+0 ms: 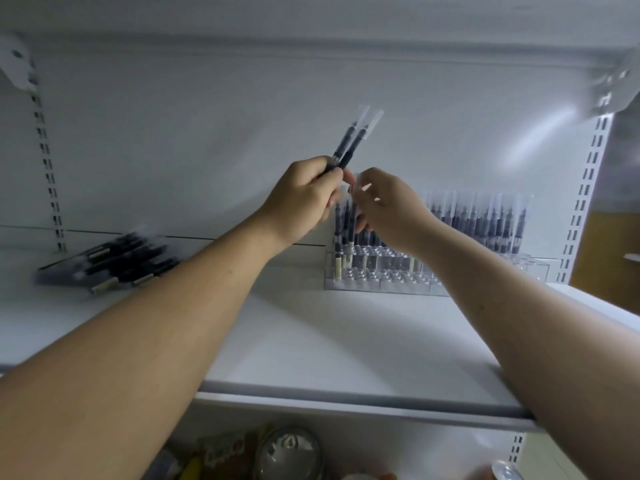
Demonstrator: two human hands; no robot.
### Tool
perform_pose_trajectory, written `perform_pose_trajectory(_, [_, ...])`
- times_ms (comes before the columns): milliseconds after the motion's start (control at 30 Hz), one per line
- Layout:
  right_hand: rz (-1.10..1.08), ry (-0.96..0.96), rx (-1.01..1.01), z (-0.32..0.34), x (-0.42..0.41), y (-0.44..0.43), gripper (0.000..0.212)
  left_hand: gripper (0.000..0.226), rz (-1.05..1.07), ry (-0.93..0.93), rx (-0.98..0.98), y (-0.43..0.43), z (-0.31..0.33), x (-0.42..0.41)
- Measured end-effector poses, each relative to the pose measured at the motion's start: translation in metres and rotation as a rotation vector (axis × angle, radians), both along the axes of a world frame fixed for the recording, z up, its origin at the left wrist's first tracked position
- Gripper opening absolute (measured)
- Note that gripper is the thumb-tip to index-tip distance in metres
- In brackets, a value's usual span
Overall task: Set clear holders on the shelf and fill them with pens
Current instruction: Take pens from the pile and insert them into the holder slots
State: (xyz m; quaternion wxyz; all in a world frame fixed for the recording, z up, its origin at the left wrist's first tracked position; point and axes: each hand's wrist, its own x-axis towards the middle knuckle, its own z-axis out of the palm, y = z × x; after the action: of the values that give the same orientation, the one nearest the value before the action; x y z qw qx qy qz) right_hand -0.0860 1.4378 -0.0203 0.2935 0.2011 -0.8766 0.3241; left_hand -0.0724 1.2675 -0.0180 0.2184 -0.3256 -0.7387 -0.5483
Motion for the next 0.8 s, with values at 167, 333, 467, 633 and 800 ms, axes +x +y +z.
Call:
perform_pose_trajectory(167, [-0.029,-0.015,0.022,-0.002,-0.004,-0.001,0.019,0.028,0.006,0.002,-0.013,-0.001,-0.001,-0.002])
perform_pose_trajectory(333, [-0.045,-0.112,0.110,-0.007,-0.007,-0.002,0.025,0.026,0.008,0.001,-0.031,-0.001,-0.002,-0.002])
perform_pose_trajectory(467, [-0.098,-0.111,0.154,-0.003,-0.004,-0.002,0.027,0.026,0.013,0.004,-0.037,-0.001,-0.002,-0.003])
perform_pose_trajectory(633, [-0.139,0.065,0.035,0.009,0.000,0.008,0.017,0.028,0.021,-0.005,-0.041,-0.002,-0.002,-0.002])
perform_pose_trajectory(800, [0.171,0.011,-0.484,0.018,0.006,0.008,0.012,0.028,0.051,0.002,-0.046,-0.001,-0.002,-0.004])
